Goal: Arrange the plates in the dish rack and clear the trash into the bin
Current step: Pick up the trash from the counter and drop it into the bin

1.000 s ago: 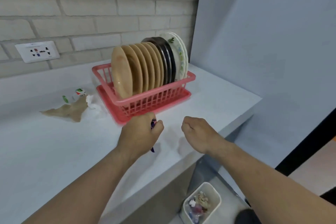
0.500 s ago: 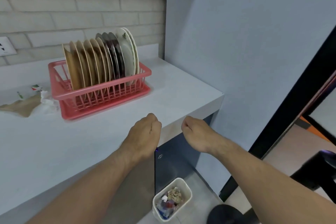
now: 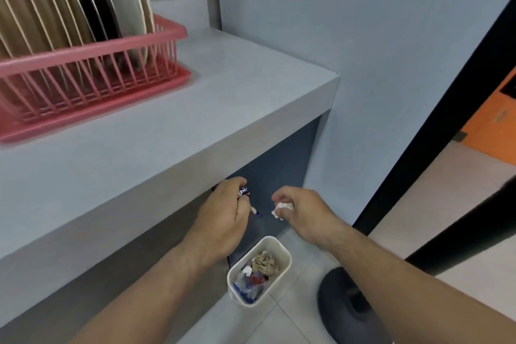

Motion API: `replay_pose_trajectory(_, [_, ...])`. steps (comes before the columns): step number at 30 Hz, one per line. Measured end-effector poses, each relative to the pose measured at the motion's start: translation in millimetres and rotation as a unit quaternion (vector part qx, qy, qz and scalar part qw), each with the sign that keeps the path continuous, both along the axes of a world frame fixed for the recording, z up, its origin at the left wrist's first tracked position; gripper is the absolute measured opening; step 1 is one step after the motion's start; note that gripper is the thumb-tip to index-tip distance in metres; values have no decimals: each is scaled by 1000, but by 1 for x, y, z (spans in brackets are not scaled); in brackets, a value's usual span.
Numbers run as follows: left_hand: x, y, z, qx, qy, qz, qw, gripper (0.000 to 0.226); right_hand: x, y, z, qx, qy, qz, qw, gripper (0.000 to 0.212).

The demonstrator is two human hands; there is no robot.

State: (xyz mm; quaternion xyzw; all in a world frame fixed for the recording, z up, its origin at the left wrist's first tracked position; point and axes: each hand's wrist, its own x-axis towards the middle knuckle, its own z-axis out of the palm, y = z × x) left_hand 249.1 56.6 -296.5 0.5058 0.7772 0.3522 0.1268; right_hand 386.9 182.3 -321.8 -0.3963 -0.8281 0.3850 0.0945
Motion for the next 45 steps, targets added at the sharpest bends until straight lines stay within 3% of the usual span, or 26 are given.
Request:
replay_pose_trajectory(11, [-8,38,-266,-67,15,4,998,39,-14,44,-293,66,-156,57,984,29])
replay_pose_trajectory(17, [-18,46,-357,-65,24,30,997,39,-47,59,-414,71,-205,95,972,25])
replay_pose_trajectory(22, [-19,47,-393,-51,28,53,997,39,-67,66,-483,72,-260,146,952,26])
replay_pose_trajectory(25, [-19,50,-399,-45,40,56,997,39,-66,67,-495,50,-298,184,935,26])
replay_pose_trajectory(28, [-15,59,-412,-56,32,51,997,40,-54,79,-490,42,-283,158,945,5])
replay_pose_trajectory(30, [-11,66,-428,-87,15,38,995,42,-43,88,-475,17,-248,116,962,15])
replay_pose_trajectory(32, [-4,76,-450,-127,-3,16,992,42,-31,94,-456,1,-214,83,973,8])
replay_pose_trajectory(34, [2,86,-473,-164,-8,-15,986,42,-24,97,-438,8,-182,55,982,29])
replay_pose_trajectory(39, [9,98,-513,-301,-36,-47,952,57,-17,86,-411,29,-156,58,986,33])
replay_pose_trajectory(41, [9,98,-516,-354,21,-63,933,62,-17,82,-408,32,-152,56,986,33])
replay_pose_trajectory(43, [5,96,-502,-375,96,-74,919,53,-20,78,-401,38,-151,54,986,33])
replay_pose_trajectory(45, [0,93,-477,-348,111,-60,929,46,-24,77,-390,41,-151,53,986,33])
